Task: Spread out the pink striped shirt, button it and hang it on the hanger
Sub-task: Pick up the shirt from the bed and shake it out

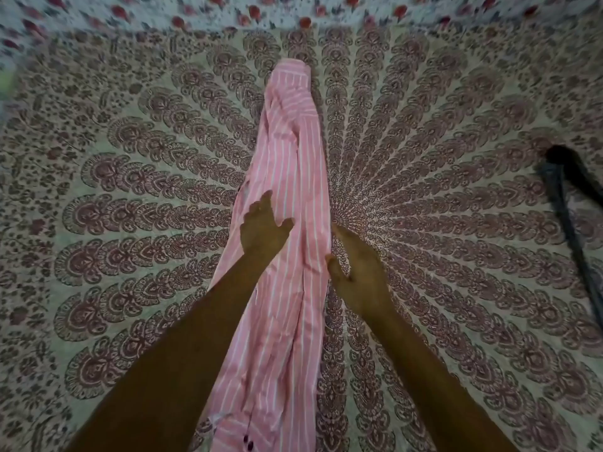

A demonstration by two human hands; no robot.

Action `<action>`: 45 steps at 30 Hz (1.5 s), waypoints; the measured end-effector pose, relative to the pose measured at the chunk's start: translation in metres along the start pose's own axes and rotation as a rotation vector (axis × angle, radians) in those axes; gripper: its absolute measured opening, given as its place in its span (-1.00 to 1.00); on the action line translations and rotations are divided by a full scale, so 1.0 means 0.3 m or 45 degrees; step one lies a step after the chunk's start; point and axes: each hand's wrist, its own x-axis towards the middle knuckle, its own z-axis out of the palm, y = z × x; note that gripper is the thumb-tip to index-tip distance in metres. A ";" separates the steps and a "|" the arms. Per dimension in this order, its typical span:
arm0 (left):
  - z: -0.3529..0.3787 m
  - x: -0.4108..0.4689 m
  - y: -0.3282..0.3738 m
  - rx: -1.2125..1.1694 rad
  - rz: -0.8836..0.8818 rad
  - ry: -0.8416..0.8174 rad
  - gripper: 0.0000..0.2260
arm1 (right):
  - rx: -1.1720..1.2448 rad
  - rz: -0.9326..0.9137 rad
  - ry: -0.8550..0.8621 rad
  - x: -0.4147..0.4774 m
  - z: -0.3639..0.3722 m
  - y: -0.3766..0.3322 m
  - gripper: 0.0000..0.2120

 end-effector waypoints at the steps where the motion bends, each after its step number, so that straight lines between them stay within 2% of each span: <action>1: 0.011 0.027 0.003 0.023 -0.067 -0.034 -0.30 | 0.023 0.001 0.026 0.024 0.008 0.016 -0.50; 4: 0.040 0.111 -0.021 0.002 -0.094 -0.083 -0.23 | 0.026 0.014 0.031 0.084 0.015 0.033 -0.50; 9: 0.044 0.152 -0.021 -0.106 0.275 0.044 -0.52 | 0.065 0.012 0.055 0.169 0.036 0.082 -0.53; 11: 0.046 0.105 -0.002 -0.131 0.438 0.056 -0.57 | 0.182 0.101 0.075 0.194 0.038 0.078 -0.56; 14: 0.055 -0.031 0.024 -0.188 0.537 -0.128 -0.61 | 0.422 0.271 0.147 0.221 0.032 0.055 -0.57; 16: 0.078 -0.158 0.026 -0.216 0.641 -0.311 -0.62 | 0.492 0.314 0.193 0.234 0.028 0.037 -0.51; 18: 0.112 -0.302 0.012 -0.118 0.748 -0.455 -0.60 | 0.497 0.322 0.218 0.238 0.024 0.022 -0.47; 20: 0.155 -0.428 -0.017 -0.009 0.804 -0.553 -0.57 | 0.392 0.289 0.180 0.239 0.028 0.017 -0.41; 23: 0.179 -0.536 -0.034 -0.028 0.785 -0.730 -0.57 | 0.035 0.253 -0.001 0.236 0.067 0.036 -0.27; 25: 0.163 -0.542 -0.028 -0.031 0.826 -0.811 -0.61 | -0.114 0.323 -0.068 0.228 0.098 0.054 -0.27; 27: 0.114 -0.489 -0.019 -0.108 0.699 -0.895 -0.71 | -0.109 0.433 -0.028 0.231 0.113 0.081 -0.35; 28: 0.084 -0.441 -0.018 -0.190 0.613 -0.872 -0.77 | -0.056 0.485 0.013 0.233 0.109 0.082 -0.38; 30: 0.022 -0.312 -0.021 -0.263 0.537 -0.618 -0.83 | 0.163 0.563 0.153 0.254 0.114 0.108 -0.37; 32: -0.025 -0.163 -0.014 -0.270 0.491 -0.378 -0.78 | 0.349 0.668 0.311 0.275 0.104 0.132 -0.39; 34: -0.061 -0.018 0.022 -0.193 0.450 -0.192 -0.75 | 0.396 0.782 0.331 0.285 0.080 0.144 -0.49; 37: -0.084 0.179 0.113 -0.028 0.552 0.101 -0.78 | 0.435 0.905 0.439 0.299 0.056 0.208 -0.62; 41: -0.018 0.415 0.226 0.133 0.682 0.197 -0.73 | 0.446 1.006 0.851 0.312 -0.007 0.261 -0.72; 43: 0.030 0.502 0.262 0.433 0.674 0.157 -0.75 | 0.381 0.979 0.948 0.298 -0.038 0.298 -0.72; 45: 0.066 0.558 0.274 0.696 0.590 0.096 -0.71 | 0.367 0.952 0.937 0.283 -0.061 0.334 -0.73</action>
